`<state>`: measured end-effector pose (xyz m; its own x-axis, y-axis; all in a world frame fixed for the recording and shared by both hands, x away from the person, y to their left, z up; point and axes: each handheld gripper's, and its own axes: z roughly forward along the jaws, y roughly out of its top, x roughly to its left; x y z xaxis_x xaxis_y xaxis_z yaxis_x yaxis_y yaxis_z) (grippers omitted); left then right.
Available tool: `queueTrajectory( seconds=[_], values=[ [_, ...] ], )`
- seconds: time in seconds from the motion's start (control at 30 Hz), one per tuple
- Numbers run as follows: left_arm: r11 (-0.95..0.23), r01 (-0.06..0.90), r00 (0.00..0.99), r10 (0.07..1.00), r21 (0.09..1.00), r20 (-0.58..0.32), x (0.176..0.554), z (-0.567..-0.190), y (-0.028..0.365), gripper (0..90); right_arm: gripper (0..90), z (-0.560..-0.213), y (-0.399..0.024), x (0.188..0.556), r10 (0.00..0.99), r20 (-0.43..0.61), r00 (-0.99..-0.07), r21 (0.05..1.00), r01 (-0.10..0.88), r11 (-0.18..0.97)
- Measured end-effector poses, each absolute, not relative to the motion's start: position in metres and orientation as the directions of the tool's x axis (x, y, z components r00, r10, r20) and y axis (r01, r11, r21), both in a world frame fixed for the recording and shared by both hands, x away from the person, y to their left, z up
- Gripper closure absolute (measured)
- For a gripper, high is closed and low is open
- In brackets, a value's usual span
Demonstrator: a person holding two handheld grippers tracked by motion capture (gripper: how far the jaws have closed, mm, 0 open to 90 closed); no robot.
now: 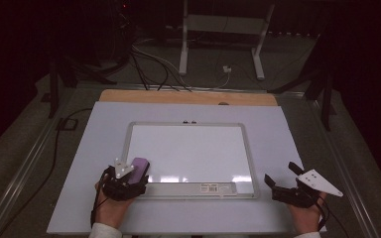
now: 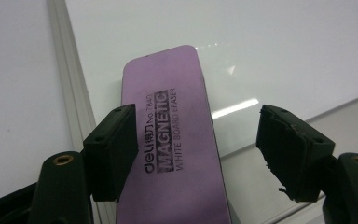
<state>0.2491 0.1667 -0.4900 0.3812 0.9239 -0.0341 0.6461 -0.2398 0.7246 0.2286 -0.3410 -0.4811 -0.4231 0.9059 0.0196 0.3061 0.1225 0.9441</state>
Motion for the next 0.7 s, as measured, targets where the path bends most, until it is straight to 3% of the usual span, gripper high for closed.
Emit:
queueTrajectory(
  seconds=[0.23,0.6,0.7],
  values=[
    [-0.21,0.669,0.355,0.933,0.714,-0.058,0.25,-0.492,0.176,29.8,0.7,-0.481,-0.34,0.229,0.905,0.017,-0.426,0.944,0.304,0.126],
    [-0.172,0.685,0.322,0.943,0.707,-0.082,0.235,-0.492,0.177,44.6,0.7,-0.481,-0.341,0.229,0.905,0.018,-0.424,0.944,0.306,0.124],
    [-0.153,0.685,0.296,0.952,0.712,-0.079,0.234,-0.492,0.179,52.1,0.7,-0.481,-0.341,0.229,0.905,0.017,-0.426,0.944,0.305,0.125]
  ],
)
